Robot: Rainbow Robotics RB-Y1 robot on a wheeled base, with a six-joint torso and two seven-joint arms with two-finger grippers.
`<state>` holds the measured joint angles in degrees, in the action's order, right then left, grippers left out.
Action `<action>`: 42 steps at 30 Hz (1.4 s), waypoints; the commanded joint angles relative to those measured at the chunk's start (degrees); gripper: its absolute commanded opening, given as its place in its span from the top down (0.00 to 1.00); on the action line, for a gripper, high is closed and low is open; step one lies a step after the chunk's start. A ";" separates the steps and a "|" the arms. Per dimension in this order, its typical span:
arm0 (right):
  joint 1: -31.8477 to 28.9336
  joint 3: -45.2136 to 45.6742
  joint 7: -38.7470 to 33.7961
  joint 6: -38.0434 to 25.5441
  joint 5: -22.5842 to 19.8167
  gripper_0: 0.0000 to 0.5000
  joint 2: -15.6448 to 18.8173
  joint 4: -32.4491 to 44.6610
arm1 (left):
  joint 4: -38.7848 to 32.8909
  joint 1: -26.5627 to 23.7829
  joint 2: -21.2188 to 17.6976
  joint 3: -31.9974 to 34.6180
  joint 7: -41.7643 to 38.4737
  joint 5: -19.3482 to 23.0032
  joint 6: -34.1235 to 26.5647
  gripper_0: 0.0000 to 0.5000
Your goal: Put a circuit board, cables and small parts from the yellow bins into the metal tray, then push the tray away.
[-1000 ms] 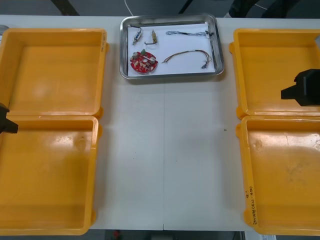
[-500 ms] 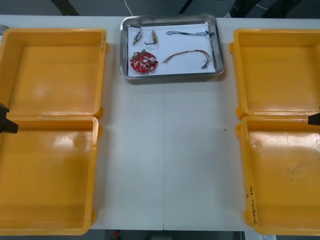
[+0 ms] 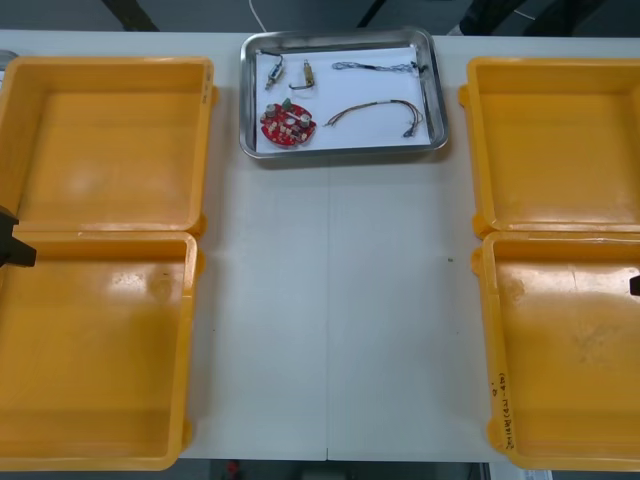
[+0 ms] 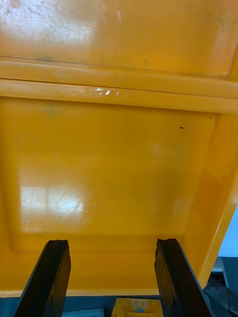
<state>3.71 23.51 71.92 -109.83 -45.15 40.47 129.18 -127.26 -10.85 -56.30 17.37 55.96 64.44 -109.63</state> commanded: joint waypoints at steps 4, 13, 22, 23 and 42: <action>1.04 1.62 3.49 -0.17 -0.11 0.00 3.03 -0.95 | -1.32 0.92 -2.49 1.88 3.80 0.43 -0.37 0.00; 2.36 0.74 5.60 -0.17 -0.99 0.00 4.09 -2.00 | -1.32 0.92 -2.49 1.88 3.80 0.43 -0.37 0.00; 3.59 0.74 6.48 -0.17 -1.69 0.00 4.18 -1.91 | -1.32 0.92 -2.49 1.88 3.80 0.43 -0.37 0.00; 3.59 0.74 6.30 -0.17 -1.69 0.00 4.18 -1.74 | -1.32 0.92 -2.49 1.88 3.80 0.43 -0.37 0.00; 3.50 0.66 6.13 -0.17 -1.96 0.00 4.18 -1.74 | -1.32 0.92 -2.49 1.88 3.80 0.43 -0.37 0.00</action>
<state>6.05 23.51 77.20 -109.83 -46.63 42.25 126.84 -127.26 -10.85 -56.30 17.37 55.96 64.44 -109.63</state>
